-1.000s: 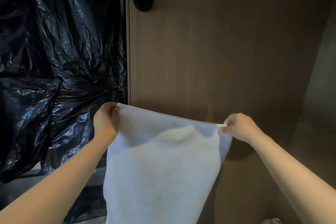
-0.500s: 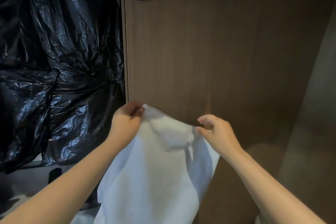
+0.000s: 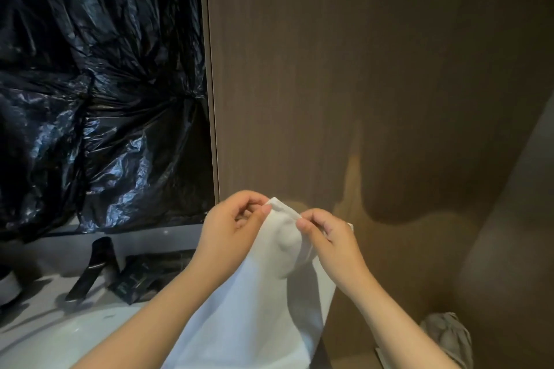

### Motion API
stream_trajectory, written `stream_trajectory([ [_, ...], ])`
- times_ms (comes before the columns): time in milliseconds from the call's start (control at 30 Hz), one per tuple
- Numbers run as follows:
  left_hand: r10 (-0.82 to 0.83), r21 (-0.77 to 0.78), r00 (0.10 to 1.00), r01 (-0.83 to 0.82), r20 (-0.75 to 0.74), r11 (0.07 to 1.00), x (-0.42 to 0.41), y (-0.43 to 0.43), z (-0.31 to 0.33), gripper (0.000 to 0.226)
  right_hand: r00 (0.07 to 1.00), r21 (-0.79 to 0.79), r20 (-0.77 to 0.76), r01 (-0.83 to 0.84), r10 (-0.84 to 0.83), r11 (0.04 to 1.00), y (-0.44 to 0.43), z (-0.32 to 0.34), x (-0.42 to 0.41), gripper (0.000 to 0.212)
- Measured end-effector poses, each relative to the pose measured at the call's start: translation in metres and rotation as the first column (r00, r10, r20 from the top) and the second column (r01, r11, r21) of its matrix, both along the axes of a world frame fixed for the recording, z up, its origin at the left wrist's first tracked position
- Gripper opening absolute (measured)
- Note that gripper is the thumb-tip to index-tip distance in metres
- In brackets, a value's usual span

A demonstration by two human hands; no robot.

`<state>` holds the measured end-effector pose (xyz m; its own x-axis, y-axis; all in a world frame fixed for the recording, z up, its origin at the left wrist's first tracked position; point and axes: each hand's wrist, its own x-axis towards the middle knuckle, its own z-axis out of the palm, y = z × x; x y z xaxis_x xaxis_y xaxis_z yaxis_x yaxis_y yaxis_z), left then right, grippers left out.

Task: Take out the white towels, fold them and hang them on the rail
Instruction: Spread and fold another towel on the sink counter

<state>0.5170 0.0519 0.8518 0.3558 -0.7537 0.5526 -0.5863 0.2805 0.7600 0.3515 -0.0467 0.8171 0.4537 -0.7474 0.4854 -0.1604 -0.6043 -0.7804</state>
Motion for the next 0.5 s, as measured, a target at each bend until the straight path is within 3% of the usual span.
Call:
stream_trajectory([
  [167, 0.032, 0.177, 0.999, -0.028, -0.018, 0.984, 0.009, 0.018, -0.036, 0.013, 0.994, 0.035, 0.072, 0.076, -0.078, 0.997, 0.005, -0.013, 0.001, 0.019],
  [300, 0.091, 0.112, 0.987, -0.077, -0.131, 0.991, 0.004, 0.027, -0.054, 0.016, 0.999, 0.044, 0.047, -0.004, 0.002, 0.999, 0.016, -0.01, 0.003, 0.014],
  [500, 0.015, 0.074, 0.992, -0.006, -0.123, 0.997, -0.014, 0.039, -0.061, 0.026, 0.997, 0.016, 0.054, -0.055, 0.054, 0.998, 0.034, 0.003, 0.009, 0.014],
])
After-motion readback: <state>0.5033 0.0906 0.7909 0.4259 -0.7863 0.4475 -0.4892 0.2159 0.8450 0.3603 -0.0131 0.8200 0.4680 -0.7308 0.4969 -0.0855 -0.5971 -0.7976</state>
